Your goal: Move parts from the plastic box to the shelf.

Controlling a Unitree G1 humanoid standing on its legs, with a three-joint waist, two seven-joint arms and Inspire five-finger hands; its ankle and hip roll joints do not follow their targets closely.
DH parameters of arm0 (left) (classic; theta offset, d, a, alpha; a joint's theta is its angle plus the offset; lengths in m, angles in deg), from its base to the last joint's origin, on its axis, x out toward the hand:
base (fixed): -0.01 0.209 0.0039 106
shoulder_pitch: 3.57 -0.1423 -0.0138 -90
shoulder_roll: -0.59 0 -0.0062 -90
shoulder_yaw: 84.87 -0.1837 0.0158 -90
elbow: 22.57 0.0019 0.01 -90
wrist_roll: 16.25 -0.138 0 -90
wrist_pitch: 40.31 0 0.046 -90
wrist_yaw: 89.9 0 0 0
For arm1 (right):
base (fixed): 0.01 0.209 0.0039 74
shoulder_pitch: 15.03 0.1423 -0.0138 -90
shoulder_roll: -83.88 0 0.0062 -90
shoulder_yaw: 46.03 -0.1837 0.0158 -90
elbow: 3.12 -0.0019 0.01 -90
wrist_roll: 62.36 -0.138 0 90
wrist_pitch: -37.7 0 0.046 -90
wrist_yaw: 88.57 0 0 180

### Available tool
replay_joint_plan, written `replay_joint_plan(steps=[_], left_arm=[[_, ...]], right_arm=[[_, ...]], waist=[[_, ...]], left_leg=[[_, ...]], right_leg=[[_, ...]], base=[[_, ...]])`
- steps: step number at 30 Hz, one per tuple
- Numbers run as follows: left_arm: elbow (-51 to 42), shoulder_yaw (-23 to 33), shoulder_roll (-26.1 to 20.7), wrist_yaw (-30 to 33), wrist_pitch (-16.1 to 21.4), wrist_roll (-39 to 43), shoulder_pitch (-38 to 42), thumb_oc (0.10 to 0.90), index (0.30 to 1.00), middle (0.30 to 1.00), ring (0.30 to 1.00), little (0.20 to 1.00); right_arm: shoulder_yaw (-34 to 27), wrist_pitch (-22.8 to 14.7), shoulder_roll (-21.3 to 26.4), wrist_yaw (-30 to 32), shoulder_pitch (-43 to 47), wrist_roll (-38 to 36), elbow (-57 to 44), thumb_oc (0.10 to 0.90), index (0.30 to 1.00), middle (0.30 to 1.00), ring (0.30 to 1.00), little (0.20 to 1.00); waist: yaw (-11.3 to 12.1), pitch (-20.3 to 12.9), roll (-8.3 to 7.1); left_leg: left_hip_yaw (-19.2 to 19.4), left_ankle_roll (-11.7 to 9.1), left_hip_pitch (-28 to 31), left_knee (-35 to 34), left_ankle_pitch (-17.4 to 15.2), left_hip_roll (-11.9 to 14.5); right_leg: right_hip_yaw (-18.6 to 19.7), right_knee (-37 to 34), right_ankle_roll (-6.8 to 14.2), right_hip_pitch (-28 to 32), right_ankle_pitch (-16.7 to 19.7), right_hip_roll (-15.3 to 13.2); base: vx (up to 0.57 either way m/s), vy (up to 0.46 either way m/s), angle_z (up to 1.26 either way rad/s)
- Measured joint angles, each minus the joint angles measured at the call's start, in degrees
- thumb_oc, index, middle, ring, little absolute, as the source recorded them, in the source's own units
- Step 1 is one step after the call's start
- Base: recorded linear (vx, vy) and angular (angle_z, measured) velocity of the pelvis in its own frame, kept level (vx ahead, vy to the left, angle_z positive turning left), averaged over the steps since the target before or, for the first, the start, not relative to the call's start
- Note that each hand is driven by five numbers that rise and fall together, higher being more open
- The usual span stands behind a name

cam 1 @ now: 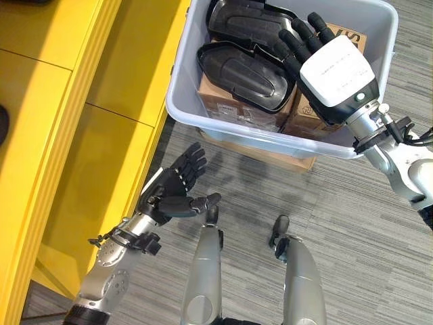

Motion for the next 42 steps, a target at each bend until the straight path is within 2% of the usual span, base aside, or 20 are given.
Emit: replay_joint_plan(steps=[4,7,12,17,19,22,23,25,26,27,28,29,30,32,33,36,37,38,41,42], left_arm=[[-0.2,1.0,0.0,0.0,0.1,0.0,0.6,0.9,1.0,1.0,1.0,1.0],[-0.1,0.8,0.0,0.2,0.1,-0.1,0.5,0.9,1.0,1.0,1.0,1.0],[-0.1,0.7,0.0,0.4,0.1,-0.2,-1.1,0.9,1.0,1.0,1.0,1.0],[-0.1,0.5,0.0,0.6,0.1,-0.1,-0.9,0.9,1.0,1.0,1.0,1.0],[-0.1,0.6,0.0,0.4,0.1,-0.1,-1.0,0.9,1.0,1.0,1.0,1.0],[-0.4,1.4,-0.1,-0.5,0.0,0.0,-1.2,0.9,1.0,1.0,1.0,1.0],[0.1,1.6,0.3,-0.8,-0.8,0.0,-1.1,0.9,1.0,1.0,1.0,1.0],[-0.2,1.3,0.0,-0.7,-1.3,-0.2,-2.7,0.9,1.0,1.0,1.0,1.0],[-0.6,1.0,-1.1,-0.1,-1.1,-0.1,-3.6,0.9,1.0,1.0,1.0,1.0],[-0.6,1.0,-1.8,0.1,-1.1,-0.1,-3.5,0.9,1.0,1.0,1.0,1.0],[-0.6,1.1,-3.1,0.5,-1.0,0.1,-3.2,0.9,1.0,1.0,1.0,1.0],[-0.5,1.0,-4.5,1.7,-1.0,0.1,-2.5,0.9,1.0,1.0,1.0,1.0],[-0.5,1.0,-4.6,3.0,-1.0,0.1,-2.0,0.9,1.0,1.0,1.0,1.0],[0.1,0.9,-4.4,5.2,-1.0,0.0,-1.4,0.9,1.0,1.0,1.0,1.0],[0.2,0.8,-4.4,5.9,-1.0,0.0,-1.1,0.9,1.0,1.0,1.0,1.0],[0.3,1.0,-4.6,6.6,-0.5,0.1,-0.5,0.9,1.0,1.0,1.0,1.0],[0.3,1.0,-4.8,6.6,-0.5,0.1,-0.5,0.9,1.0,1.0,1.0,1.0],[0.3,1.1,-4.7,6.7,-0.3,0.1,-0.7,0.9,1.0,1.0,1.0,1.0],[0.4,0.8,-4.3,6.6,0.0,0.1,-2.2,0.9,1.0,1.0,1.0,1.0],[0.5,0.3,-4.2,6.5,-0.1,0.1,-2.4,0.9,1.0,1.0,1.0,1.0]], right_arm=[[-0.1,0.4,0.1,0.1,0.0,-0.1,-2.3,0.9,1.0,1.0,1.0,1.0],[0.1,0.6,0.0,0.2,0.1,-1.0,-3.6,0.9,1.0,1.0,1.0,1.0],[0.7,1.4,0.0,0.0,-0.1,-2.1,-3.4,0.9,1.0,1.0,1.0,1.0],[1.5,1.1,0.1,-1.7,-0.2,-2.8,-2.5,0.9,1.0,1.0,1.0,1.0],[2.0,0.2,0.2,-2.3,-1.5,-4.8,-2.2,0.9,1.0,1.0,1.0,1.0],[1.6,-0.2,0.4,-2.5,-4.4,-5.6,-2.3,0.9,1.0,1.0,1.0,1.0],[0.2,-0.7,0.1,-2.6,-7.1,-6.0,-2.2,0.9,1.0,1.0,1.0,1.0],[-0.7,-0.8,-1.7,-2.8,-10.6,-5.9,-2.6,0.9,1.0,1.0,1.0,1.0],[-0.6,-1.2,-1.9,-2.9,-12.5,-5.9,-3.4,0.9,1.0,1.0,1.0,1.0],[-0.5,-1.6,-1.8,-2.9,-12.8,-5.9,-3.6,0.9,1.0,1.0,1.0,1.0],[-0.6,-2.0,-1.2,-2.9,-12.9,-6.0,-4.5,0.9,1.0,1.0,1.0,1.0],[-1.1,-2.0,-0.4,-2.9,-12.1,-6.1,-5.5,0.9,1.0,1.0,1.0,1.0],[-1.6,-1.7,-0.7,-2.7,-11.2,-6.7,-5.4,0.9,1.0,1.0,1.0,1.0],[-2.1,-1.0,-2.2,-2.6,-10.9,-6.8,-4.5,0.9,1.0,1.0,1.0,1.0],[-2.2,-0.6,-2.2,-2.6,-11.3,-7.6,-4.6,0.9,1.0,1.0,1.0,1.0],[-2.9,-0.1,-1.9,-2.7,-12.2,-9.9,-4.7,0.9,1.0,1.0,1.0,1.0],[-2.9,0.0,-1.9,-2.7,-12.1,-10.0,-4.8,0.9,1.0,1.0,1.0,1.0],[-2.9,-0.1,-1.8,-3.1,-11.6,-10.0,-4.8,0.9,1.0,1.0,1.0,1.0],[-2.6,-0.2,-2.3,-5.0,-10.4,-10.0,-4.8,0.9,1.0,1.0,1.0,1.0],[-2.4,-0.4,-1.4,-5.8,-10.4,-10.0,-4.8,0.9,1.0,1.0,1.0,1.0]], waist=[[1.2,0.0,-0.11],[2.2,0.0,-0.39],[2.1,0.0,-1.68],[1.7,0.0,-1.98],[1.9,0.0,-2.18],[2.1,-0.1,-3.72],[2.1,0.0,-4.93],[0.4,0.1,-4.98],[-0.5,0.0,-4.94],[-0.9,0.1,-5.03],[-1.0,-0.1,-5.6],[-1.4,0.0,-6.15],[-1.6,0.0,-6.21],[-2.3,0.0,-6.28],[-3.0,0.0,-6.39],[-2.7,-0.1,-7.6],[-2.5,-0.1,-8.35],[-2.1,0.0,-8.75],[-2.8,0.0,-8.41],[-3.0,0.0,-8.4]], left_leg=[[1.0,1.7,1.9,-2.1,0.6,-1.7],[1.1,2.1,1.7,-3.0,1.2,-2.1],[1.2,2.2,1.4,-3.8,1.3,-2.2],[2.1,2.8,2.0,-3.8,1.0,-2.2],[2.4,3.7,3.3,-3.4,0.5,-2.3],[3.0,6.0,4.8,-3.1,-1.0,-3.5],[2.4,8.0,5.5,-1.7,-2.6,-6.2],[2.7,8.3,6.2,1.8,-3.6,-6.7],[2.8,8.8,6.2,2.9,-3.9,-6.7],[2.3,8.6,6.2,2.5,-3.9,-6.6],[2.3,8.0,5.9,0.5,-3.3,-6.8],[2.5,8.1,5.3,-1.7,-1.8,-7.6],[2.3,8.4,4.7,-2.3,-1.5,-8.1],[1.2,8.6,4.7,-3.0,-0.7,-8.6],[0.3,9.2,4.8,-3.7,0.1,-8.7],[-0.9,8.2,5.2,-6.1,1.7,-8.8],[-0.8,7.9,5.2,-6.7,1.9,-9.2],[-0.3,7.5,5.2,-7.1,2.0,-9.2],[-0.5,5.6,5.9,-10.1,3.3,-7.1],[-0.4,5.1,6.9,-11.2,3.6,-6.7]], right_leg=[[-0.2,-5.0,2.5,3.3,2.5,-1.6],[-0.3,-6.8,3.2,3.4,3.6,-2.0],[-0.3,-8.4,3.3,3.4,4.3,-1.9],[0.0,-11.0,3.3,4.8,5.9,-1.8],[0.0,-13.8,3.7,7.4,7.0,-1.6],[0.4,-18.2,4.9,10.9,9.1,-2.1],[0.5,-11.5,5.5,8.4,9.9,-4.4],[3.5,-1.0,4.3,4.9,11.4,-5.9],[5.1,4.7,3.4,1.6,8.1,-4.9],[4.8,4.4,2.8,1.0,6.8,-4.5],[3.4,-2.5,3.6,1.6,4.9,-3.2],[3.6,-13.0,5.0,3.3,5.1,-2.8],[4.2,-18.0,6.4,4.1,6.4,-3.1],[6.5,-22.5,7.8,6.0,8.5,-3.4],[6.7,-24.6,7.4,7.8,9.2,-3.7],[4.2,-27.6,7.1,12.4,11.7,-3.9],[3.3,-27.0,7.3,14.4,14.5,-3.7],[2.1,-27.9,8.8,14.7,13.4,-3.9],[1.8,-27.5,8.5,13.7,13.2,-2.3],[1.8,-26.9,7.7,13.7,12.7,-1.9]], base=[[0.06,0.028,0.05],[0.04,0.037,0.04],[0.09,0.095,-0.03],[0.13,0.196,-0.08],[0.16,0.122,-0.06],[0.32,0.245,-0.07],[0.1,0.165,-0.09],[0.01,-0.103,0.06],[0.05,-0.299,0.08],[0.08,-0.467,0.11],[0.1,-0.42,0.12],[0.16,-0.59,0.14],[0.17,-0.504,0.1],[0.16,-0.429,0.22],[0.17,-0.514,0.49],[0.06,-0.297,0.36],[0.03,-0.107,0.11],[0.05,-0.106,0.01],[0.04,-0.033,-0.11],[0.02,-0.007,-0.14]])
